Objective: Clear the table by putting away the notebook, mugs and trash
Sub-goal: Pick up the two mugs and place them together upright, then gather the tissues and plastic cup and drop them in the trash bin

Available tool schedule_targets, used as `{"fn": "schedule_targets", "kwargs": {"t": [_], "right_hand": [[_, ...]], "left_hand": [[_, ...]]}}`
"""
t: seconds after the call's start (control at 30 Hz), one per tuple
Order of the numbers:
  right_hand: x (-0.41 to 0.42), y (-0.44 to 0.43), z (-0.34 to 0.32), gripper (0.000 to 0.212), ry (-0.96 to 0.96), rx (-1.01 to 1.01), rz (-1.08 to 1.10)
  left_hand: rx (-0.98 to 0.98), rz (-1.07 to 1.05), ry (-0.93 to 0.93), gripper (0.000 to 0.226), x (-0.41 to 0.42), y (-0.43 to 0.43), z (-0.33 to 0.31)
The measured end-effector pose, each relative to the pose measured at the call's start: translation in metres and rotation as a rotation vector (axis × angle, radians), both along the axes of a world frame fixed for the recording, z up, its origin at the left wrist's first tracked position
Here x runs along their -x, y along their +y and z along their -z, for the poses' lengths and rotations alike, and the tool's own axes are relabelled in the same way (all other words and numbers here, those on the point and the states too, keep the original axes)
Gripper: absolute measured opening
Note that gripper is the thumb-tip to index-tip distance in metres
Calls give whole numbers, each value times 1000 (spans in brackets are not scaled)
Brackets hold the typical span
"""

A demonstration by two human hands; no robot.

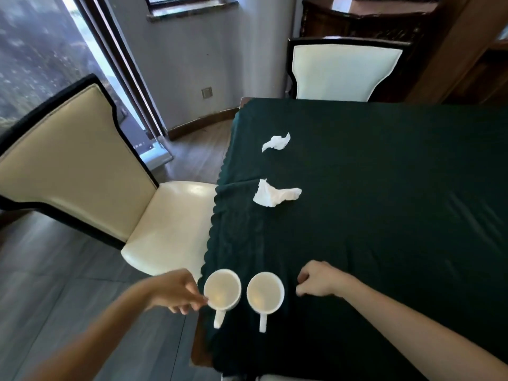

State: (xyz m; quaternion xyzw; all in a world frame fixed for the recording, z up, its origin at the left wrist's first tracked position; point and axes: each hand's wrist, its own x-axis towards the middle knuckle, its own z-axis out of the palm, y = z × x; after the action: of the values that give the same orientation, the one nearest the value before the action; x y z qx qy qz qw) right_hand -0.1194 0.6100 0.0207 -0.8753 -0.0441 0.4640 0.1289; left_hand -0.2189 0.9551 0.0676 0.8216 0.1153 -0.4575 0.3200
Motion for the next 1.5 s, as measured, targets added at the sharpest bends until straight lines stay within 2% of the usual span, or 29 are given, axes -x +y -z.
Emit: {"fn": "schedule_targets", "kwargs": {"t": [0.13,0.27,0.33,0.43,0.5,0.6,0.67,0.77,0.9,1.0,1.07,1.1,1.17,1.23,1.33,1.37,1.4,1.5], "right_hand": [[-88,-2,-1,45,-170,-116,117],[-155,13,11,63,-390,-233,188],[-178,22,22,72,-449,-219,155],[-203,34,36,80,-465,-188,80],[-206,39,40,72,-498,-159,-3],[-222,44,45,37,-571,-91,-155],[-226,47,41,20,-511,-103,-212],[-243,43,39,19,-328,-289,-144],[-260,41,26,19,-182,-616,206],[-268,47,29,17,-99,-841,416],[-274,52,36,17,-73,-888,386],[-278,54,39,18,-38,-900,352],[-292,58,44,20,59,-899,297],[-314,67,51,22,13,-847,271],[-354,82,62,30,-474,-553,156],[-366,88,66,34,-581,-460,101],[-378,93,69,37,-608,-399,88],[-409,109,77,42,-499,-326,180]], "left_hand": [[-27,-163,-239,34,-91,-13,-17],[3,-276,-478,25,-173,-61,-13],[-3,-251,-517,18,-203,-85,-4],[-14,-203,-526,31,-236,-115,13],[-4,-188,-518,40,-243,-126,22],[-37,-162,-518,51,-264,-132,43],[-63,-168,-524,55,-271,-128,50],[-76,-166,-509,55,-285,-127,63],[-9,-257,-463,39,-282,-129,76],[199,-591,-357,39,-278,-140,81],[425,-866,-302,39,-282,-148,83],[474,-948,-313,35,-284,-150,83],[495,-1063,-348,23,-288,-152,85],[501,-1122,-380,20,-290,-151,87],[507,-1119,-405,26,-292,-147,90],[515,-1114,-408,26,-291,-144,91],[529,-1112,-413,26,-291,-141,92],[533,-1101,-424,23,-287,-131,93]]}}
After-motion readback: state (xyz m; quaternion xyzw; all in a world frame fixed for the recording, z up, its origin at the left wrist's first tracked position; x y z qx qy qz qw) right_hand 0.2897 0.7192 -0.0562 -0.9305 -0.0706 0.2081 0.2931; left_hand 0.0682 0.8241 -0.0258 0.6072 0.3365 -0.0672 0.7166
